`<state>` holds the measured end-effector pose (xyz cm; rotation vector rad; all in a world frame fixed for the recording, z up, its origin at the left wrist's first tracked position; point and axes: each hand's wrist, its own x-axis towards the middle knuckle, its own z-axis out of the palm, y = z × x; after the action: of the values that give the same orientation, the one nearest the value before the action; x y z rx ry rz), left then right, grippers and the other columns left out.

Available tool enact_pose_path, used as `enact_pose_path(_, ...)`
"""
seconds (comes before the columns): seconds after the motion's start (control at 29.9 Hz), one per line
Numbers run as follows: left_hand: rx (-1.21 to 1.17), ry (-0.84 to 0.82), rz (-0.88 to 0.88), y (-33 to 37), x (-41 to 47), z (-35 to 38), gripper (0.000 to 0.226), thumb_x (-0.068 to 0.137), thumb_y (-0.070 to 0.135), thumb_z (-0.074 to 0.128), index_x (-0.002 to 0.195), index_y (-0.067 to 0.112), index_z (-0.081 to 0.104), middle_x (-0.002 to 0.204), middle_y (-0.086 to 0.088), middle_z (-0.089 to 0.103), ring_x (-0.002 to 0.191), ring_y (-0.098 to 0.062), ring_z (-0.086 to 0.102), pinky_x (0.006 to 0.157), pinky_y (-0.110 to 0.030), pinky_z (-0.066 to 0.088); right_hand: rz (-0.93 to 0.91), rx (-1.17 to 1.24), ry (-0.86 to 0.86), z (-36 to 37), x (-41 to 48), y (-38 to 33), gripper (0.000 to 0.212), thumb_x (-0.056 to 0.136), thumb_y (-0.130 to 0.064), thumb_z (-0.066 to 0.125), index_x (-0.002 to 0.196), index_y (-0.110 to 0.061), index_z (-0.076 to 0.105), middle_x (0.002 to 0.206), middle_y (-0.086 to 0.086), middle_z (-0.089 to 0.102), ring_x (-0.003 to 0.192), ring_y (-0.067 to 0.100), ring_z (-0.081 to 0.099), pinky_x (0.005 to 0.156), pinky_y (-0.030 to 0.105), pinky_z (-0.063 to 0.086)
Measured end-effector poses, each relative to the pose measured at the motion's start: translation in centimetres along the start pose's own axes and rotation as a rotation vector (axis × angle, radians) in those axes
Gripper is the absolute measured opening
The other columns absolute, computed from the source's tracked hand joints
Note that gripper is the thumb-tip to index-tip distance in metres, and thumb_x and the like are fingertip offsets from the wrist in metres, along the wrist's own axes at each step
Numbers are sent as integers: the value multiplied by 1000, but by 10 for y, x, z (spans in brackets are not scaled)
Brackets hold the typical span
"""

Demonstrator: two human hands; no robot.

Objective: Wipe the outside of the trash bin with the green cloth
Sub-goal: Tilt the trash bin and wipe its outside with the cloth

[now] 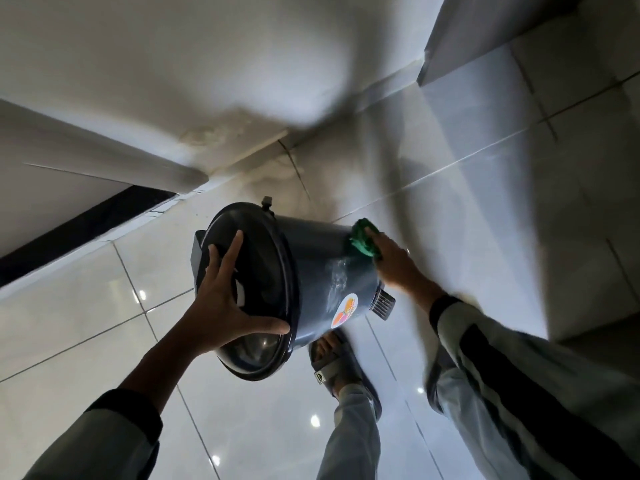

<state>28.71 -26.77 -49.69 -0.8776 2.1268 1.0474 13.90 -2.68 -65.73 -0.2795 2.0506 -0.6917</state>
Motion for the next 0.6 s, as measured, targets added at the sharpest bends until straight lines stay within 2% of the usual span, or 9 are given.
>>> enact_pose_path(0.07,0,0,-3,2,2,2,144,25,70,85,127,79,-16,166,1,-17,151,-22,-15,119,-59,14,114,1,-11,-3,7,0,71,90,3,40,152,-26,24,155,14,37,136,37,42,111,41,37)
enact_pose_path(0.1,-10,4,-18,5,3,3,143,25,69,86,125,80,-16,166,1,-18,152,-22,-14,119,-59,14,107,-15,12,-3,3,-8,71,90,1,41,152,-27,23,155,13,37,135,37,43,110,41,38)
enact_pose_path(0.13,-25,10,-40,8,3,3,143,25,67,88,123,82,-15,166,1,-19,152,-22,-12,119,-60,14,53,-25,51,-2,-4,-21,70,90,0,42,152,-27,24,155,12,37,134,37,44,109,41,38)
enact_pose_path(0.2,-53,24,-77,15,6,3,145,25,65,92,122,83,-14,166,-2,-19,153,-25,-9,119,-62,15,-173,3,128,-3,-34,-53,67,90,0,47,151,-22,29,155,14,37,136,34,43,110,38,38)
enact_pose_path(0.27,-69,29,-101,21,10,0,146,22,67,91,123,82,-14,166,-5,-19,153,-29,-5,118,-64,17,-350,76,128,0,-69,-79,67,92,1,47,151,-26,27,158,13,30,142,29,37,113,38,39)
enact_pose_path(0.37,-103,24,-142,28,17,-8,155,20,70,90,137,71,-12,166,-9,-16,153,-32,-3,119,-61,16,-415,82,168,9,-98,-89,71,94,1,43,152,-32,20,161,11,23,148,28,25,113,37,39)
enact_pose_path(0.47,-148,26,-182,30,26,-15,160,18,73,89,145,60,-7,167,-8,-3,150,-37,16,116,-62,27,-276,-51,276,15,-79,-71,74,88,4,48,153,-20,22,158,20,27,147,34,26,112,49,40)
enact_pose_path(0.53,-158,41,-190,29,31,-17,159,19,73,89,146,59,-6,166,-5,1,149,-35,18,115,-63,29,-87,-261,275,11,-43,-51,78,86,-5,50,154,-21,15,158,15,30,148,26,25,119,52,24)
enact_pose_path(0.6,-148,66,-187,30,35,-15,154,23,76,88,146,59,-4,166,-5,2,150,-34,14,115,-63,27,87,-288,155,-2,-11,-38,79,89,-13,50,155,-24,8,156,11,33,147,19,24,121,52,8)
